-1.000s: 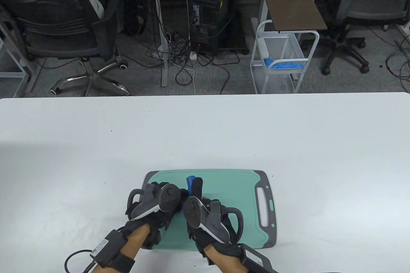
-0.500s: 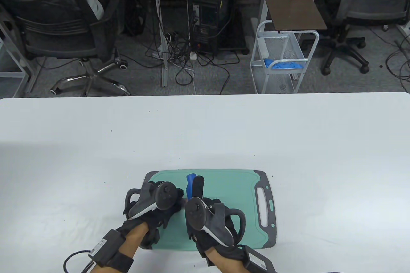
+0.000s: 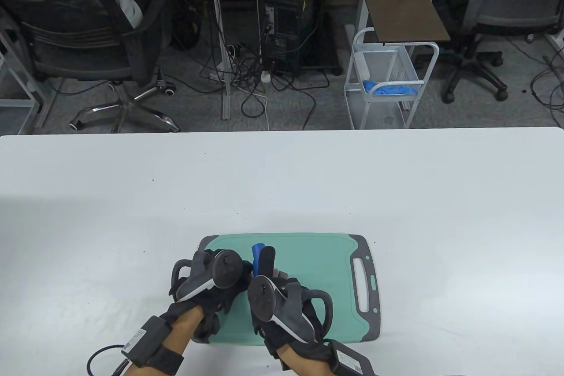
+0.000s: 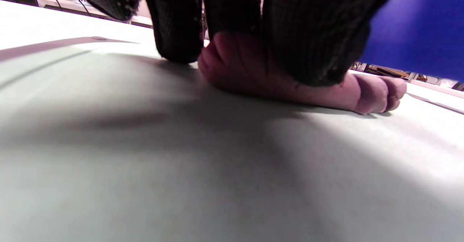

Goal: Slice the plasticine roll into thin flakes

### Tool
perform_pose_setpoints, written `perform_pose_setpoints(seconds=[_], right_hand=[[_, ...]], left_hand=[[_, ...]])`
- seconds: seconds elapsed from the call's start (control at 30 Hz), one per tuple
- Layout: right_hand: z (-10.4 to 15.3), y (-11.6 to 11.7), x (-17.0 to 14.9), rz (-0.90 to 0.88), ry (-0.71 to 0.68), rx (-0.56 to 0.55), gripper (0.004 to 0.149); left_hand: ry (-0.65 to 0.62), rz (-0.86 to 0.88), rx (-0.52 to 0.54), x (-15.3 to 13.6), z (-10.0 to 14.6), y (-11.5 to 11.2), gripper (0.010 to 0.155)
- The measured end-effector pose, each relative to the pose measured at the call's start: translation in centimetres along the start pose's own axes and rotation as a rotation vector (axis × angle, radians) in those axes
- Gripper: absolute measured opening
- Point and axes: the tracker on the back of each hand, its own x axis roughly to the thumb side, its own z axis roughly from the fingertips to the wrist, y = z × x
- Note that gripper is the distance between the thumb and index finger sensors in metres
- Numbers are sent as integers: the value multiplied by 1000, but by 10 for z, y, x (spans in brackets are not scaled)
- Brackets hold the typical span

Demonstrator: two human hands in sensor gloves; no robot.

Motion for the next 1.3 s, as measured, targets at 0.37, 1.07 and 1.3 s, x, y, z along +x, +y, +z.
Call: perform_pose_setpoints(seconds=[0.37,1.07,1.3], right_hand=[[-1,1,2,19,-5,-1,84],[-3,-1,5,45,-6,-2,84],[-4,-1,7,61,-9,-5,84]], left_hand=[[0,7,0,-1,-1,0,49],[0,7,-1,-1,-1,0,49],[0,7,-1,-1,-1,0,49]])
